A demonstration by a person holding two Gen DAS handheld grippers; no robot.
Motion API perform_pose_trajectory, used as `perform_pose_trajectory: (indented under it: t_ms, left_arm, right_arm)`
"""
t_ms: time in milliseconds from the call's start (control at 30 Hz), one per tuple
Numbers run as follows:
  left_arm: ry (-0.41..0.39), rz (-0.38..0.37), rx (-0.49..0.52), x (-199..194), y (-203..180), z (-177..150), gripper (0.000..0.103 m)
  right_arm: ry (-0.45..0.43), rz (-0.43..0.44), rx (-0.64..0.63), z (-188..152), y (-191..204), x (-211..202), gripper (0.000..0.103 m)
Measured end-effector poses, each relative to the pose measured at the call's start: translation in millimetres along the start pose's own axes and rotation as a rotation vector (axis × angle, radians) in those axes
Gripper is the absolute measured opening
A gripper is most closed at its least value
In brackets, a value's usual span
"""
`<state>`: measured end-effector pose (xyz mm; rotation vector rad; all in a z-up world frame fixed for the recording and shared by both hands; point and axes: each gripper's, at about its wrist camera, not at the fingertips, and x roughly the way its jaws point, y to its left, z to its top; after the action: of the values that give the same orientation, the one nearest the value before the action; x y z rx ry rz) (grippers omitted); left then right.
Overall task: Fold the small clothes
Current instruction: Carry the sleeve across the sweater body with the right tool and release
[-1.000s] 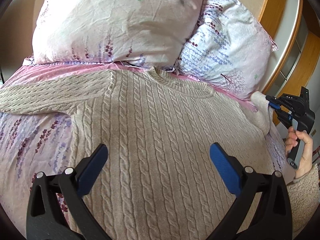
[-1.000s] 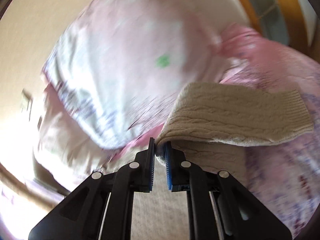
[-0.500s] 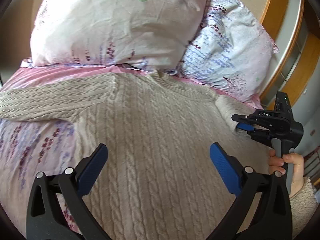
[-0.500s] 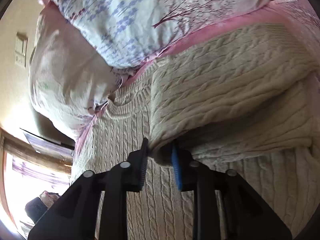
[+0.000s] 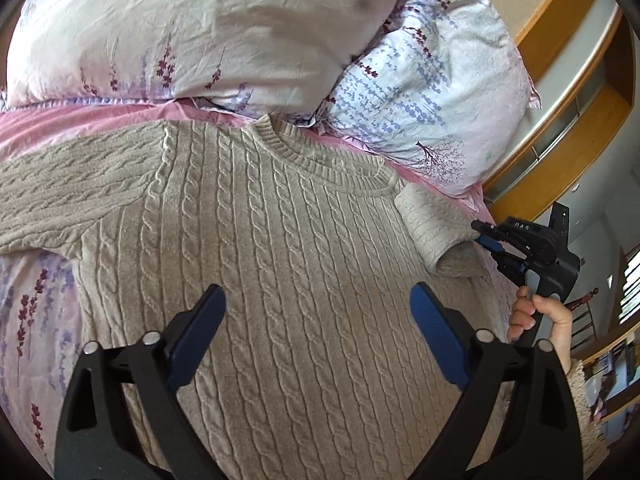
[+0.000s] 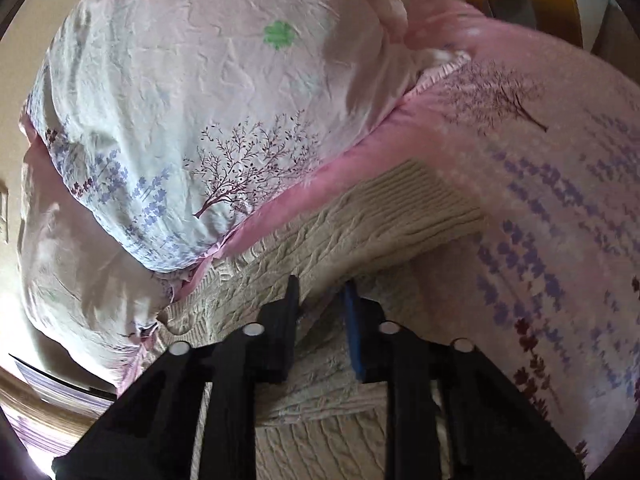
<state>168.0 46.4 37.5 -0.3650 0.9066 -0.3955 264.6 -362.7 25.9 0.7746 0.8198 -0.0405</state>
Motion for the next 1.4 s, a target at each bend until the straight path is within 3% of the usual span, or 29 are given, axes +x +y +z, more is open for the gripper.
perform_pose_trajectory:
  t_ms: [100, 267, 433, 500, 533, 567, 633, 667, 800, 933, 1200, 1300, 1400]
  left_arm:
    - [0.004, -0.027, -0.05, 3.5, 10.3, 5.8, 0.083]
    - [-0.014, -0.073, -0.153, 9.6, 30.5, 12.6, 0.078]
    - [-0.001, -0.116, -0.228, 20.7, 39.9, 13.9, 0.077]
    - [0.011, -0.137, -0.249, 25.0, 39.6, 15.0, 0.077]
    - [0.015, -0.144, -0.255, 26.5, 39.2, 15.7, 0.077]
    - [0.02, -0.149, -0.262, 28.4, 38.8, 16.2, 0.077]
    - [0.027, -0.16, -0.278, 32.3, 39.0, 17.5, 0.077]
    - [0.031, -0.163, -0.29, 34.4, 39.8, 18.1, 0.077]
    - [0.054, -0.175, -0.328, 45.8, 43.0, 20.2, 0.077]
    - [0.07, -0.17, -0.325, 53.0, 37.8, 19.2, 0.077]
    - [0.008, -0.094, -0.294, 22.4, 48.7, 16.5, 0.078]
    - [-0.006, -0.071, -0.305, 15.2, 60.1, 17.4, 0.079]
    - [0.007, -0.081, -0.322, 17.4, 67.1, 15.1, 0.079]
  right_arm:
    - [-0.026, 0.039, -0.089, -0.9, 23.7, -2.9, 0.009]
    - [0.011, 0.209, -0.243, -23.6, 85.9, 1.7, 0.009]
    - [0.235, 0.335, -0.398, -79.9, 141.9, 45.1, 0.01]
    - [0.371, 0.33, -0.432, -104.3, 151.6, 65.2, 0.02]
    - [0.395, 0.334, -0.435, -108.9, 149.2, 62.9, 0.027]
    - [0.402, 0.34, -0.436, -111.8, 147.1, 60.2, 0.04]
    - [0.375, 0.349, -0.424, -107.3, 138.2, 46.4, 0.06]
    - [0.346, 0.356, -0.404, -102.1, 131.4, 36.5, 0.062]
    - [0.258, 0.404, -0.302, -77.5, 90.4, -4.7, 0.062]
    - [0.307, 0.444, -0.164, -65.1, 70.6, 1.7, 0.062]
    - [0.471, 0.446, -0.189, -98.5, 144.0, 83.6, 0.062]
    - [0.567, 0.542, -0.189, -118.9, 173.2, 104.5, 0.062]
    - [0.614, 0.62, -0.188, -132.2, 181.6, 99.6, 0.062]
